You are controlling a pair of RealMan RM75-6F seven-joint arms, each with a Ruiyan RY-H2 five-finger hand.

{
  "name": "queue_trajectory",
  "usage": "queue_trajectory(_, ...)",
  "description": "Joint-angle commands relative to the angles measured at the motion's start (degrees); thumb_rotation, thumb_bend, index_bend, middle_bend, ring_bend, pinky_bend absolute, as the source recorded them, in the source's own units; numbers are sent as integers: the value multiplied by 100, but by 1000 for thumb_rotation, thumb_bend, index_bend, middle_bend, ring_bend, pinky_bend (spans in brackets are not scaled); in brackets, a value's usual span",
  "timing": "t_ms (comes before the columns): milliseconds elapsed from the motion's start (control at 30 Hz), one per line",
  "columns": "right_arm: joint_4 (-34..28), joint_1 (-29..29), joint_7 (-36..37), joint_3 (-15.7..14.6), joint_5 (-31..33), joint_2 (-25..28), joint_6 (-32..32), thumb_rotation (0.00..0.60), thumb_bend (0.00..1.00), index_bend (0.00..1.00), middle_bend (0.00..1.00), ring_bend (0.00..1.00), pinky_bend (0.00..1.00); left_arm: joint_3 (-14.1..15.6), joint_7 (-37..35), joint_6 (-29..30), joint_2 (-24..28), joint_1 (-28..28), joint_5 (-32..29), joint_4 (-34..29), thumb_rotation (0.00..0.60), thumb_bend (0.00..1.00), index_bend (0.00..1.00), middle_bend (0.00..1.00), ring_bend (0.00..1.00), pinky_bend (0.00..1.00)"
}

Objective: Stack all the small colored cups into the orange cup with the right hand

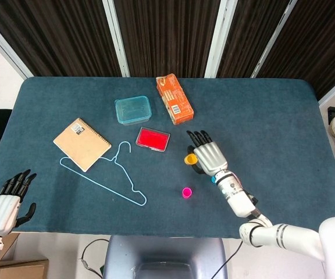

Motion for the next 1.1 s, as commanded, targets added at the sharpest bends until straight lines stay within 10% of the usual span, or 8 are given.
queue_trajectory(33,161,-89,214,452,135,34,313,600,462,645,40,0,0,11,14,-8,-8,0,8,2,600,446,0,0,0,129)
queue_trajectory(333,1049,55,-376,530,1098,-90,-336,600,462,641,40,0,0,16,95,-59,-40,-18,-15,-3,600,446,0,0,0,129)
queue_trajectory(833,1222,41,-271,349,961,-215,-494,600,462,619,40,0,0,8,85,-66,-35,-25,-26,-5,600,447,0,0,0,130)
queue_trajectory(1100,909,-10,-242,324,1082,-45,-664,600,462,49,0,0,0,-4,55,-57,-24,-28,-30,-4,600,447,0,0,0,130)
